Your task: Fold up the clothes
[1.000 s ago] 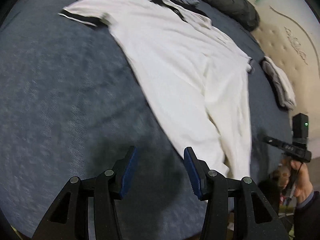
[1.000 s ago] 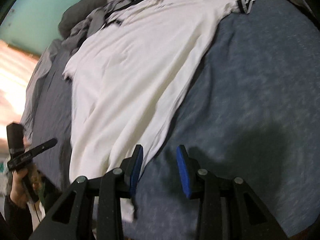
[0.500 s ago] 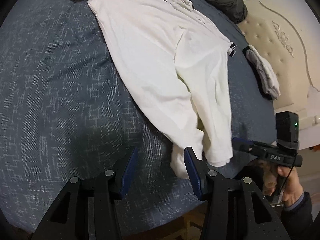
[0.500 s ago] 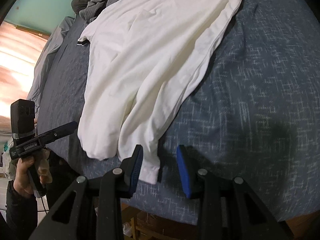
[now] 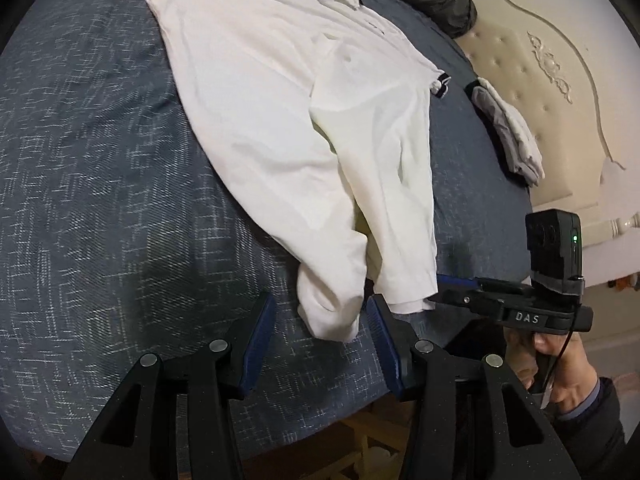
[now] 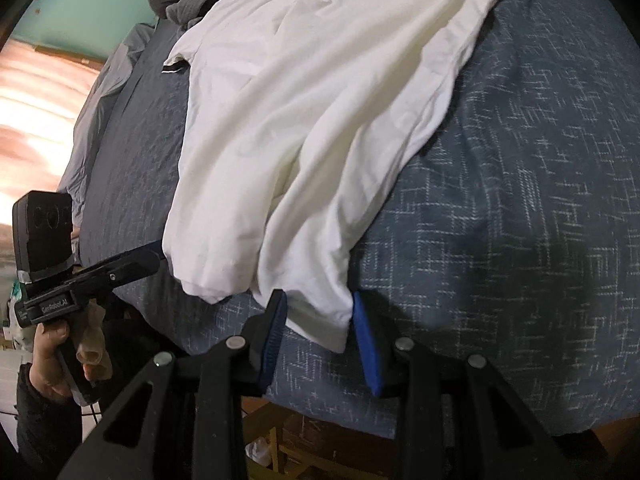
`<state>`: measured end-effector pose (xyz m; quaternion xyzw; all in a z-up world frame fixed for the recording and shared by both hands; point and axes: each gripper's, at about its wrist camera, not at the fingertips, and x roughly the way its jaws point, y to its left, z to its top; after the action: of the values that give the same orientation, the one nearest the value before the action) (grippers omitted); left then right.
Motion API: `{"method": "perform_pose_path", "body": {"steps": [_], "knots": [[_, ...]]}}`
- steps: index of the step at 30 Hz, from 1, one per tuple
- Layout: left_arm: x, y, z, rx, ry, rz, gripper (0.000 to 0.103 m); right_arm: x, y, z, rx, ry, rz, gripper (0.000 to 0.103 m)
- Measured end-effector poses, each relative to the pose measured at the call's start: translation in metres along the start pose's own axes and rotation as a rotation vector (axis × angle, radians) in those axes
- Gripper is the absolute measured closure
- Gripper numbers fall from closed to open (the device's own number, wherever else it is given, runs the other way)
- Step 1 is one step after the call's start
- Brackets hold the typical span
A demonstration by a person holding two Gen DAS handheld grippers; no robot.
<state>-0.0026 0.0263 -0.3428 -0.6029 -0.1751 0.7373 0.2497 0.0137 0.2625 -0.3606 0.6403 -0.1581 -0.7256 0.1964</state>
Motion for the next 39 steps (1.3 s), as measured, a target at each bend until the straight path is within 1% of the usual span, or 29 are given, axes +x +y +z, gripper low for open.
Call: {"method": "perform_pose_path", "body": {"steps": [3, 4, 6, 7, 8, 10, 11, 12, 14, 19, 22, 26, 28, 29, 30, 31, 32, 33, 36, 39], "knots": [[0.002, -0.003, 0.000, 0.002, 0.001, -0.006, 0.052, -0.002, -0.001, 0.000, 0.001, -0.014, 0.000, 0.090], [0.003, -0.004, 0.000, 0.007, 0.000, -0.006, 0.052, -0.002, 0.000, 0.001, -0.003, -0.017, -0.002, 0.091], [0.004, -0.008, 0.001, 0.023, -0.003, 0.003, 0.056, -0.004, 0.003, 0.002, -0.014, -0.022, -0.005, 0.096], [0.005, -0.009, 0.001, 0.031, -0.005, 0.008, 0.062, -0.005, 0.004, 0.002, -0.022, -0.024, -0.006, 0.097], [0.006, -0.010, 0.002, 0.035, -0.004, 0.010, 0.072, -0.006, 0.005, 0.002, -0.027, -0.027, -0.007, 0.098], [0.008, -0.010, 0.001, 0.043, 0.002, 0.016, 0.083, -0.006, 0.006, 0.003, -0.033, -0.031, -0.008, 0.099], [0.008, -0.010, 0.001, 0.047, 0.004, 0.021, 0.086, -0.007, 0.007, 0.003, -0.037, -0.034, -0.009, 0.099], [0.009, -0.010, 0.001, 0.052, 0.008, 0.027, 0.091, -0.007, 0.008, 0.004, -0.040, -0.036, -0.009, 0.100], [0.009, -0.009, -0.001, 0.062, 0.011, 0.032, 0.098, -0.008, 0.009, 0.004, -0.045, -0.041, -0.011, 0.100], [-0.002, -0.004, -0.003, 0.076, 0.007, 0.052, 0.100, -0.014, 0.007, 0.006, -0.042, -0.058, -0.020, 0.100], [-0.013, 0.006, -0.004, 0.073, 0.001, 0.089, 0.100, -0.016, 0.003, 0.007, -0.032, -0.068, -0.029, 0.100], [-0.026, 0.024, -0.007, 0.038, -0.006, 0.125, 0.100, -0.021, -0.003, 0.007, -0.018, -0.077, -0.037, 0.100], [-0.031, 0.028, -0.009, 0.022, -0.010, 0.124, 0.099, -0.021, -0.002, 0.008, -0.017, -0.078, -0.040, 0.100], [-0.032, 0.027, -0.010, 0.025, -0.011, 0.124, 0.093, -0.023, -0.004, 0.008, -0.017, -0.078, -0.041, 0.100], [-0.032, 0.025, -0.011, 0.028, -0.013, 0.124, 0.081, -0.025, -0.005, 0.006, -0.017, -0.078, -0.042, 0.100], [-0.032, 0.023, -0.012, 0.035, -0.014, 0.126, 0.073, -0.026, -0.005, 0.005, -0.016, -0.078, -0.042, 0.100], [-0.031, 0.021, -0.013, 0.043, -0.013, 0.120, 0.060, -0.026, -0.004, 0.005, -0.016, -0.078, -0.042, 0.100], [-0.030, 0.018, -0.014, 0.051, -0.011, 0.116, 0.058, -0.027, -0.004, 0.005, -0.016, -0.078, -0.042, 0.100], [-0.021, 0.010, -0.017, 0.082, 0.007, 0.119, 0.058, -0.030, -0.007, 0.003, -0.017, -0.077, -0.041, 0.100], [-0.010, 0.005, -0.015, 0.086, 0.009, 0.135, 0.058, -0.030, -0.007, 0.003, -0.015, -0.077, -0.042, 0.100]]}}
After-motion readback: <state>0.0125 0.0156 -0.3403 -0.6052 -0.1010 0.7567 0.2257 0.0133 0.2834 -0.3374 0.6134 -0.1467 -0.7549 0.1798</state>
